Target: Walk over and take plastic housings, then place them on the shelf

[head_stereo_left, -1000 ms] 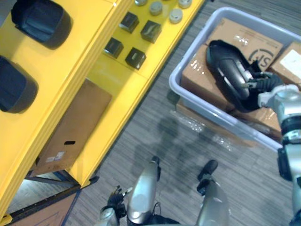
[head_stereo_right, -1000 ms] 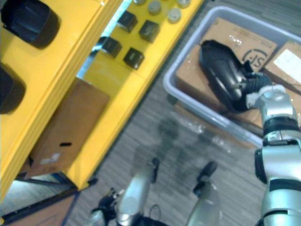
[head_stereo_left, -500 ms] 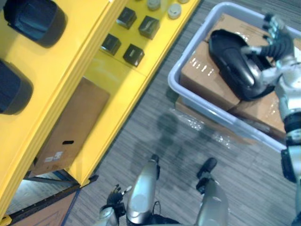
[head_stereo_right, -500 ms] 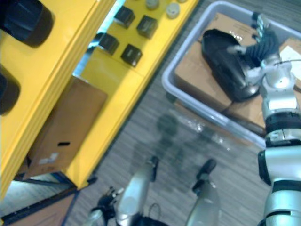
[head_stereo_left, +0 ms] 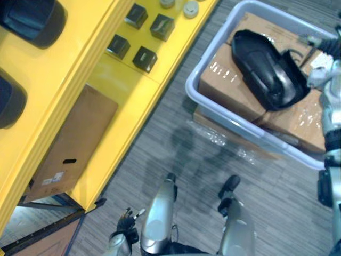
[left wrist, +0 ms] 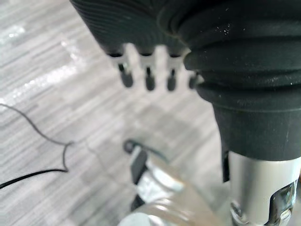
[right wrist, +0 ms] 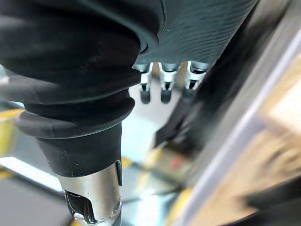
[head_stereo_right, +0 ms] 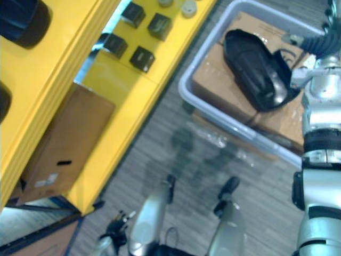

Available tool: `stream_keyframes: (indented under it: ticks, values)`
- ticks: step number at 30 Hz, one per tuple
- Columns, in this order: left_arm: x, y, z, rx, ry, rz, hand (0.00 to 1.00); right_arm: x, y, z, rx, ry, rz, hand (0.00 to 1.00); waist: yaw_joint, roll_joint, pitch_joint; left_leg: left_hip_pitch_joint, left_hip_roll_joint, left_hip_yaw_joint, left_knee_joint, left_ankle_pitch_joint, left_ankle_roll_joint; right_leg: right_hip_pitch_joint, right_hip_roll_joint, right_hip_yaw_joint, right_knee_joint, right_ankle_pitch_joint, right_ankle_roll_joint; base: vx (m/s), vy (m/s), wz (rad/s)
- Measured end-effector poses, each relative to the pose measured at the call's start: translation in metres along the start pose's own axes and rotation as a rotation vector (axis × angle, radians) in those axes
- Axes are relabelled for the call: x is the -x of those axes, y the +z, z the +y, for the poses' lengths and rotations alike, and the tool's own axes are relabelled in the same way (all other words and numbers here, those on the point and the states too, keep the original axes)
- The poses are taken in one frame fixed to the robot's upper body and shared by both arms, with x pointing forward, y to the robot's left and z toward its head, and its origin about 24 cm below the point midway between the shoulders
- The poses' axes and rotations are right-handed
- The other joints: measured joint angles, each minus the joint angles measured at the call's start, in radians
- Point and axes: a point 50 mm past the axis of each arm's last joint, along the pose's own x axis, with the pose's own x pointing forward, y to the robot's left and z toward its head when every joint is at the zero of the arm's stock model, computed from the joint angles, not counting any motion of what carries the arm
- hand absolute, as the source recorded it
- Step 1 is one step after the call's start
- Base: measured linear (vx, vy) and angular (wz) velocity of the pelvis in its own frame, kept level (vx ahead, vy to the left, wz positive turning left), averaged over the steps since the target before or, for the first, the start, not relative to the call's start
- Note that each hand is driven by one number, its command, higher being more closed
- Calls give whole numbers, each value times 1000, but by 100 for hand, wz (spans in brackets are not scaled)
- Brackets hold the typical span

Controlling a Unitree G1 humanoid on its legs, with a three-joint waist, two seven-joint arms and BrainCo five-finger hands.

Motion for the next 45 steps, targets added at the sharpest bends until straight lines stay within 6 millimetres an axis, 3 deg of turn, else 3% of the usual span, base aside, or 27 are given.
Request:
stream_keyframes:
  ticks: [8, 12, 17, 23, 24, 35, 45]
  values:
    - [1, -4, -1, -24, -8, 5, 0, -4, -11, -2, 96, -17, 117, 0, 7, 3, -2, -27, -3, -10, 8, 1, 1, -16, -2, -12, -3, 4, -1, -17, 59, 3]
    - [1, -5, -2, -27, -13, 6, 0, -7, -22, -19, 139, -46, 213, 0, 16, 5, -3, -38, -22, -18, -15, 20, 7, -29, -24, -23, -3, 5, 0, -6, 62, 12]
    - [1, -6, -5, -53, -38, 11, 0, -4, -37, -26, 183, -21, 336, 0, 28, 18, -12, -66, -32, -24, -14, 25, 5, -56, -29, -28, 0, 5, 1, -2, 75, 4]
    - [3, -10, -13, -52, -68, 24, 0, 0, -53, -45, 217, 9, 469, 0, 45, 65, -44, -93, -40, -22, -13, 26, 8, -85, -43, -27, 7, 5, 1, -13, 80, 1]
    - [3, -9, -15, -56, -77, 20, 0, -1, -53, -53, 223, 15, 478, 100, 54, 74, -51, -95, -40, -23, -12, 26, 8, -86, -42, -28, 7, 5, 1, -15, 72, 3]
    - [1, 1, -27, -54, -120, -26, 0, -4, -47, -94, 498, 80, 478, 100, 80, 99, -69, -122, -51, -26, -18, 27, 10, -116, -52, -33, 17, -1, -2, -20, 72, 2]
    - [3, 21, -38, 29, -168, -141, 0, -2, -51, -95, 784, 25, 444, 100, 84, 109, -76, -99, -47, -33, -24, 28, 10, -82, -50, -60, 2, -1, -3, 4, 69, 2]
